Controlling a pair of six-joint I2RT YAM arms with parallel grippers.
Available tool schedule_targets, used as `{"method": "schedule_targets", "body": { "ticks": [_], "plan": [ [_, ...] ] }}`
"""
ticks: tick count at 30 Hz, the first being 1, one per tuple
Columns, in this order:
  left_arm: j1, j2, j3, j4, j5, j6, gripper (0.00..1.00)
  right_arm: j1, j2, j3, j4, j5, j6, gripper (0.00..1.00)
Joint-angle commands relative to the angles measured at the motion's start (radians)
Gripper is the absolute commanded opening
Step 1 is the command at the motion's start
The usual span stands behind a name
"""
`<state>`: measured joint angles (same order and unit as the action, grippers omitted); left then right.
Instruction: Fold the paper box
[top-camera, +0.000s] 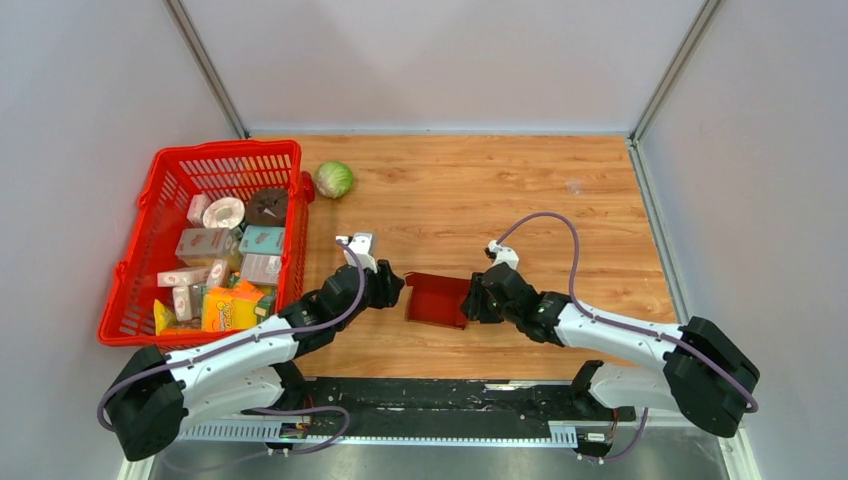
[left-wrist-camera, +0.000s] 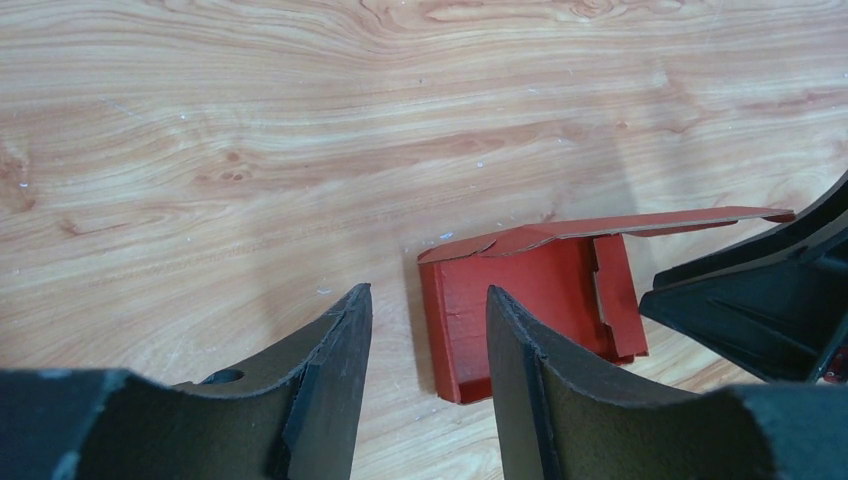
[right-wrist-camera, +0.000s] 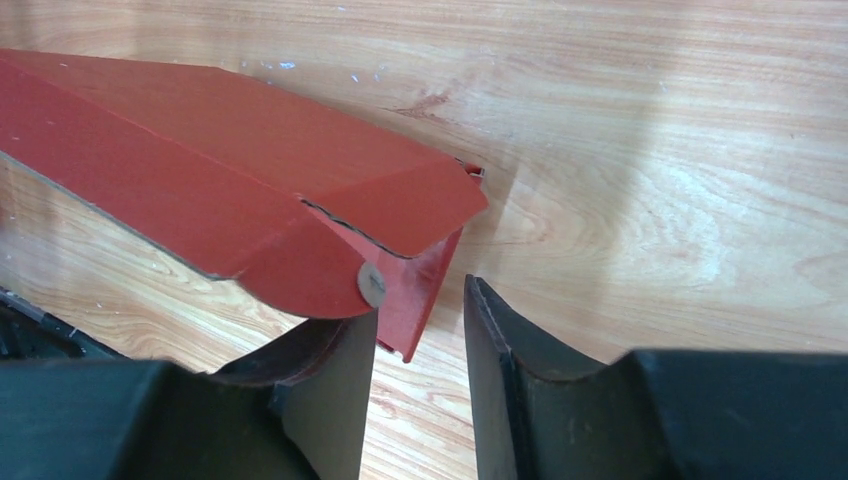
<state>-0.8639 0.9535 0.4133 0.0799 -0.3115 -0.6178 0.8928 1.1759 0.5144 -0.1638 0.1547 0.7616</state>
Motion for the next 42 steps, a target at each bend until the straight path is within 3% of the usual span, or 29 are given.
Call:
{"method": "schedule_targets", "body": {
  "ticks": [1,9,19,24,27,42],
  "plan": [
    [0.002,-0.041,-0.036,0.084,0.011,0.018,0.54,-0.003,0.013,-0.013,0.052,0.034,-0.007,0.39],
    [0.002,-0.064,-0.067,0.119,0.012,0.016,0.54,-0.003,0.122,0.022,0.101,0.032,-0.015,0.38],
    [0.002,-0.059,-0.073,0.13,0.022,0.018,0.53,0.008,0.189,0.071,0.043,0.08,-0.051,0.27],
    [0.002,-0.05,-0.068,0.136,0.026,0.021,0.53,0.008,0.171,0.09,-0.005,0.083,-0.088,0.39],
    [0.002,-0.045,-0.07,0.136,0.029,0.021,0.53,0.009,0.15,0.108,-0.034,0.092,-0.093,0.4],
    [0.002,-0.041,-0.067,0.139,0.037,0.023,0.53,0.006,0.131,0.101,-0.014,0.089,-0.116,0.32]
  ]
}}
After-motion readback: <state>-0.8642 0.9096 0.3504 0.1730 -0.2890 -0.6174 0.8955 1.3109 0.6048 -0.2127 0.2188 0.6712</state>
